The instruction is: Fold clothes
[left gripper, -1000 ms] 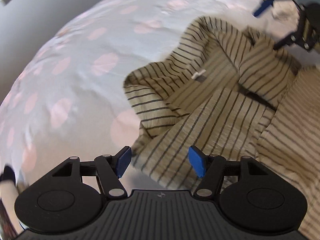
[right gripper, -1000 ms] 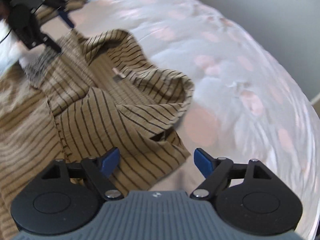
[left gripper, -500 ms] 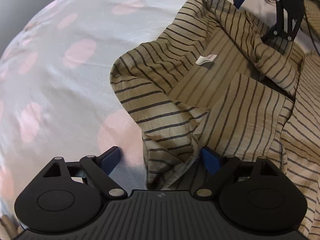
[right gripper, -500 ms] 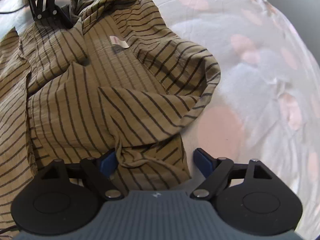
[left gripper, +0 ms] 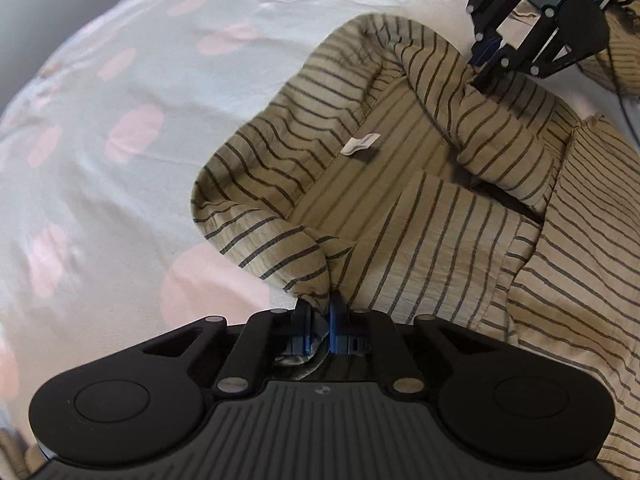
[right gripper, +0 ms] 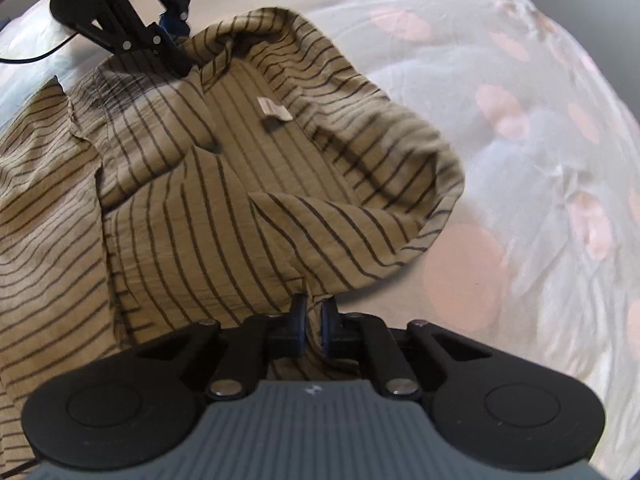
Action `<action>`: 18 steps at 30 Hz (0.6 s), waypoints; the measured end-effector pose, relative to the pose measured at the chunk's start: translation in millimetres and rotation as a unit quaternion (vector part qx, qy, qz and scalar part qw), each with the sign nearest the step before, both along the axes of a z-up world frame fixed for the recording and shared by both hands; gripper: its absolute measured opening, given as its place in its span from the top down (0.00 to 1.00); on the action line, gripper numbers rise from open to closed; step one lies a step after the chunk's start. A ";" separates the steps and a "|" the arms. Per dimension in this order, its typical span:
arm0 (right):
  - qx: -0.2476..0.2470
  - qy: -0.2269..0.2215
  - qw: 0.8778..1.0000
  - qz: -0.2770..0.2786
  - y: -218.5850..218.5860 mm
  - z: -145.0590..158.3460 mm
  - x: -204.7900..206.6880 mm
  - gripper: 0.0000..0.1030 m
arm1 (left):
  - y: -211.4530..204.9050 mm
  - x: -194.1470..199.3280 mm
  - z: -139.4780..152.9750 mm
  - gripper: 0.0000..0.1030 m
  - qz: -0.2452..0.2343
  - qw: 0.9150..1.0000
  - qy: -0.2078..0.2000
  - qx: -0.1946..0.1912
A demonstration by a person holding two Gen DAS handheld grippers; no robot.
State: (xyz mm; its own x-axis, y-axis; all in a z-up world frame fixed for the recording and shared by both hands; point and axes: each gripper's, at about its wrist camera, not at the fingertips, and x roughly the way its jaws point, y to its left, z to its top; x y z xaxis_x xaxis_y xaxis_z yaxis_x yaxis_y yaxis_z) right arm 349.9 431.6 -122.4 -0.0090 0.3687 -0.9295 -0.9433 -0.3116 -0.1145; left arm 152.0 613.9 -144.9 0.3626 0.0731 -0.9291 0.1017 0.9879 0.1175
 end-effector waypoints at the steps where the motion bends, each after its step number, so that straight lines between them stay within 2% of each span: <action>1: 0.007 -0.006 1.000 -0.001 -4.6 5.8 -3.2 0.93 | -3.7 -2.8 5.7 0.95 0.002 1.000 -0.005 0.006; 7: 0.059 -0.016 0.998 -0.016 -41.1 59.2 -20.0 0.93 | -23.4 -30.0 61.3 0.95 0.007 0.999 -0.047 0.021; 12: 0.104 -0.039 0.994 -0.011 -84.9 101.8 -53.6 0.93 | -57.8 -69.2 106.7 0.96 0.004 0.995 -0.094 0.028; 18: 0.164 -0.078 0.983 -0.007 -147.9 131.7 -96.7 0.94 | -112.8 -119.9 141.4 0.96 -0.005 0.987 -0.152 0.048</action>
State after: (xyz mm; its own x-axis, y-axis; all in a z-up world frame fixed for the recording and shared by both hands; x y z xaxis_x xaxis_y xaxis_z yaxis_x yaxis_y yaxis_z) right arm 253.1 283.7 9.3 0.1326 0.6474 -0.7505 -0.9102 -0.2202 -0.3507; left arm 32.1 501.1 -3.5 0.6248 0.1507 -0.7661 0.0566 0.9699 0.2369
